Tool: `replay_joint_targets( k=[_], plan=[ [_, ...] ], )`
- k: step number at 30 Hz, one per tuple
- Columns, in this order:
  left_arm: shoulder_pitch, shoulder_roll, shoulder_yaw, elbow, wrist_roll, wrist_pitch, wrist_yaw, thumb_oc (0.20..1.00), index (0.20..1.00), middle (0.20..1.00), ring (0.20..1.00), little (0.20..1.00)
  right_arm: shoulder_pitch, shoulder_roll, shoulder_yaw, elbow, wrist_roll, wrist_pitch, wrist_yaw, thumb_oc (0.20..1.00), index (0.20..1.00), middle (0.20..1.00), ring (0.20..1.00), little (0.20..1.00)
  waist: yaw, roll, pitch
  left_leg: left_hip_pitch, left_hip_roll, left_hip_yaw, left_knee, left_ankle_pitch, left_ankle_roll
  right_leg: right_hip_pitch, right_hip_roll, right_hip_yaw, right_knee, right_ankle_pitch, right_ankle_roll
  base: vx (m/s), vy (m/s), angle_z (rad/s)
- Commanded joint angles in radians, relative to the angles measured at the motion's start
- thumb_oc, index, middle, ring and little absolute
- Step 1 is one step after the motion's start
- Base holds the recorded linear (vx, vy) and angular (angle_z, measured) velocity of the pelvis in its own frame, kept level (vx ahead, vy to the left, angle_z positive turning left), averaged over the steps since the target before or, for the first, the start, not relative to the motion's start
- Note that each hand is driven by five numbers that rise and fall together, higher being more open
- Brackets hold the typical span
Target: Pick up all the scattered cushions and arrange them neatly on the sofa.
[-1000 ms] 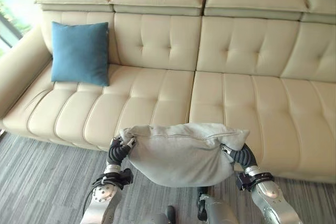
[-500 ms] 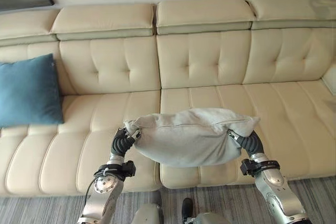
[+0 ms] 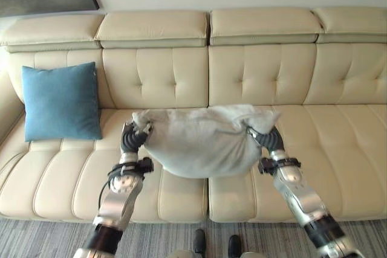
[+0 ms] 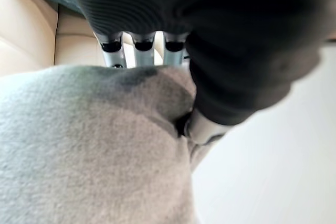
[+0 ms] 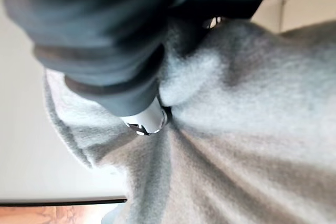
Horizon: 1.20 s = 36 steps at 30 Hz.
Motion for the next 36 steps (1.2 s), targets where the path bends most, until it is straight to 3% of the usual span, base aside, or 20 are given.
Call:
replay_joint_targets(
  k=[1,2,5,7,8,9,10,19,23,30,34,36],
  plan=[
    [-0.328,0.046,-0.130,0.086,0.068,-0.107,0.086,0.200,0.200,0.200,0.200,0.200,-0.332,0.074,0.057,0.019,-0.041,-0.127,-0.082,0.200,0.200,0.200,0.200,0.200,0.006,-0.060,0.040,-0.025,0.059,0.023,0.043,-0.120,-0.061,-0.097,-0.049,0.052,0.005,-0.008,0.094,-0.33,-0.082,0.06],
    [-0.430,0.074,-0.150,0.157,0.061,-0.115,0.106,0.200,0.200,0.200,0.200,0.200,-0.425,0.054,0.055,0.090,-0.039,-0.125,-0.113,0.200,0.200,0.200,0.200,0.200,0.009,-0.064,0.043,-0.080,0.059,0.017,0.049,-0.104,-0.063,-0.149,-0.046,0.051,0.014,0.005,0.094,-0.17,-0.048,0.04],
    [-0.470,0.089,-0.155,0.187,0.061,-0.118,0.114,0.200,0.200,0.200,0.200,0.200,-0.463,0.047,0.052,0.121,-0.037,-0.123,-0.122,0.200,0.200,0.200,0.200,0.200,0.008,-0.067,0.042,-0.108,0.059,0.013,0.053,-0.097,-0.064,-0.177,-0.046,0.050,0.020,0.008,0.093,-0.04,-0.029,0.00],
    [-0.608,0.108,-0.204,0.333,0.022,-0.121,0.124,0.228,0.228,0.228,0.228,0.228,-0.584,0.004,0.074,0.248,-0.028,-0.116,-0.154,0.200,0.200,0.200,0.200,0.200,0.004,-0.069,0.053,-0.174,0.064,-0.001,0.033,-0.055,-0.070,-0.247,-0.048,0.045,0.021,0.024,0.095,-0.06,-0.048,-0.08],
    [-0.640,0.115,-0.215,0.366,0.012,-0.120,0.121,0.790,0.790,0.790,0.790,0.790,-0.608,-0.006,0.075,0.277,-0.024,-0.113,-0.162,0.200,0.200,0.200,0.200,0.200,0.004,-0.068,0.055,-0.184,0.064,-0.004,0.026,-0.047,-0.072,-0.259,-0.049,0.042,0.020,0.026,0.095,-0.03,-0.033,-0.01],
    [-0.672,0.133,-0.223,0.405,0.022,-0.116,0.127,1.000,1.000,1.000,1.000,1.000,-0.634,-0.010,0.074,0.323,-0.023,-0.106,-0.174,0.435,0.435,0.435,0.435,0.435,0.004,-0.066,0.059,-0.193,0.064,-0.007,0.015,-0.036,-0.075,-0.272,-0.046,0.039,0.021,0.029,0.096,0.00,0.000,0.00],
    [-0.692,0.136,-0.235,0.425,0.021,-0.108,0.122,1.000,1.000,1.000,1.000,1.000,-0.643,-0.015,0.071,0.338,-0.019,-0.101,-0.181,1.000,1.000,1.000,1.000,1.000,0.003,-0.065,0.062,-0.199,0.066,-0.009,0.006,-0.028,-0.076,-0.281,-0.045,0.037,0.019,0.029,0.097,-0.01,-0.032,0.00],
    [-0.798,0.214,-0.227,0.534,-0.047,-0.104,0.098,1.000,1.000,1.000,1.000,1.000,-0.739,-0.099,0.059,0.454,0.028,-0.078,-0.206,1.000,1.000,1.000,1.000,1.000,-0.002,-0.060,0.091,-0.239,0.067,-0.026,-0.008,-0.010,-0.093,-0.319,-0.041,0.014,0.019,0.031,0.099,0.00,-0.018,0.07],
    [-0.873,0.299,-0.232,0.610,-0.086,-0.093,0.080,1.000,1.000,1.000,1.000,1.000,-0.834,-0.167,0.069,0.507,0.091,-0.079,-0.203,1.000,1.000,1.000,1.000,1.000,-0.004,-0.064,0.089,-0.238,0.067,-0.024,-0.008,-0.016,-0.097,-0.314,-0.040,0.011,0.007,0.037,0.105,0.02,-0.014,0.00],
    [-0.964,0.356,-0.258,0.718,-0.147,-0.070,0.041,1.000,1.000,1.000,1.000,1.000,-0.929,-0.237,0.070,0.648,0.233,-0.059,-0.197,1.000,1.000,1.000,1.000,1.000,0.005,-0.061,0.091,-0.249,0.059,-0.033,-0.008,-0.009,-0.100,-0.317,-0.041,0.004,-0.007,0.050,0.107,0.01,0.001,0.03],
    [-0.942,0.353,-0.239,0.702,-0.170,-0.072,0.038,1.000,1.000,1.000,1.000,1.000,-0.914,-0.256,0.051,0.658,0.258,-0.053,-0.206,1.000,1.000,1.000,1.000,1.000,0.011,-0.059,0.095,-0.245,0.057,-0.039,-0.008,-0.013,-0.101,-0.307,-0.041,0.002,-0.014,0.049,0.107,0.00,0.007,0.09],
    [-0.828,0.352,-0.188,0.579,-0.163,-0.093,0.032,1.000,1.000,1.000,1.000,1.000,-0.824,-0.272,-0.001,0.577,0.245,-0.058,-0.207,1.000,1.000,1.000,1.000,1.000,0.014,-0.062,0.101,-0.245,0.054,-0.042,-0.008,-0.010,-0.100,-0.301,-0.043,0.003,-0.019,0.051,0.106,0.01,0.017,0.01]
  ],
)
